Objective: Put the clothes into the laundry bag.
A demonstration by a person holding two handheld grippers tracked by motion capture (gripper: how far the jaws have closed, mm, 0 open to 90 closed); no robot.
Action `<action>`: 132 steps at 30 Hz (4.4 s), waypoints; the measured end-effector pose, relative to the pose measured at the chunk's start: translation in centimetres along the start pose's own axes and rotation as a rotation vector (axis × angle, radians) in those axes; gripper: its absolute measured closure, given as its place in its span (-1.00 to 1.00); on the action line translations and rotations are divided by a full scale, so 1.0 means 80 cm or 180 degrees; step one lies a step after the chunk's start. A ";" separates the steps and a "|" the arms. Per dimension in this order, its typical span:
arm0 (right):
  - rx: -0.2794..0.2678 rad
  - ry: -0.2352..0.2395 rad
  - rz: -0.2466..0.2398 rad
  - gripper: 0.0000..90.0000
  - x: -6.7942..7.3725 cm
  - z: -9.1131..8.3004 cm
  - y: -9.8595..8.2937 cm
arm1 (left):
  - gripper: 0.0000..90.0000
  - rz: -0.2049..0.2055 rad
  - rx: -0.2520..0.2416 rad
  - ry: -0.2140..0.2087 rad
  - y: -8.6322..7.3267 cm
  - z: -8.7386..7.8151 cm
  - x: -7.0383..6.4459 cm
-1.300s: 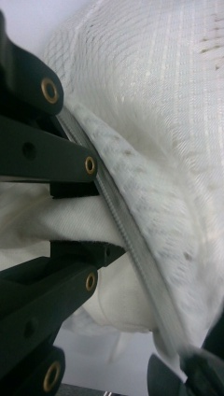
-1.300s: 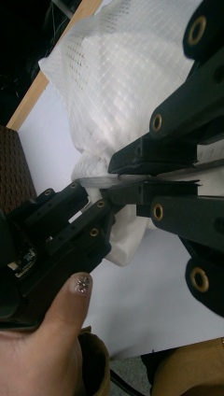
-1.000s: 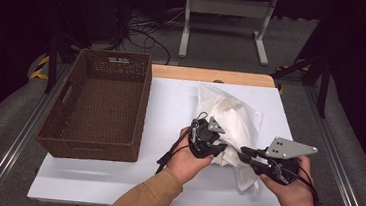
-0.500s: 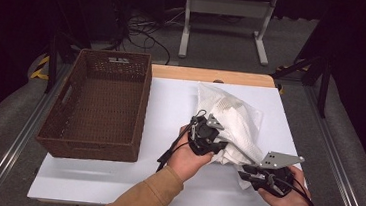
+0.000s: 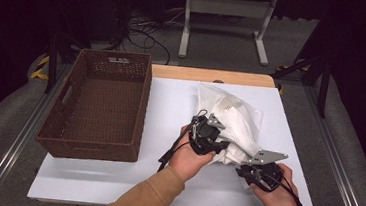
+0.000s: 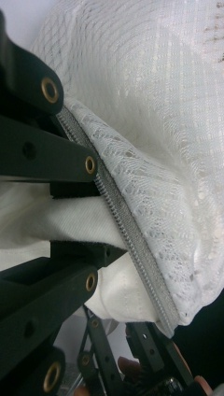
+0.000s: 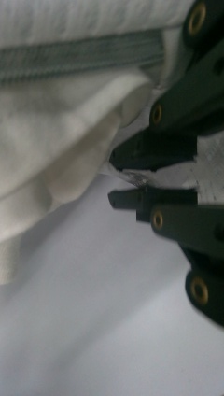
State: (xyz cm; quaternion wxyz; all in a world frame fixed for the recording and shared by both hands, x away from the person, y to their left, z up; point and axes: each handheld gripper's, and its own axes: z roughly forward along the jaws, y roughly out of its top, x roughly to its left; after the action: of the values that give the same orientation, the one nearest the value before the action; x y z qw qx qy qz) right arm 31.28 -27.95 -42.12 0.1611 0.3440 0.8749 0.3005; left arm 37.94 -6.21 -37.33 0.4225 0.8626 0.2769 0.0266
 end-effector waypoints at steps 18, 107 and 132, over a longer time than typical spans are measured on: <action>0.0386 0.0622 -0.0380 1.00 0.014 -0.022 -0.017 | 0.66 -0.0030 -0.0020 -0.0001 0.002 0.002 0.002; -0.0512 0.0367 -0.0258 0.55 -0.003 -0.058 0.019 | 0.09 0.0408 0.0609 0.0199 -0.062 -0.016 0.003; -0.0461 -0.0034 -0.0390 0.99 -0.018 -0.036 0.051 | 0.88 0.0362 0.0740 0.0065 -0.070 0.012 0.006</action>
State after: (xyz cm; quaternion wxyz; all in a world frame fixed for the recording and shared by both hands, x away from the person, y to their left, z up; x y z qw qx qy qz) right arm 32.96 -27.75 -37.19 0.2082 0.2789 0.8694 0.3508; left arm 36.07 -3.93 -42.23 0.3147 0.9197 0.2330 0.0271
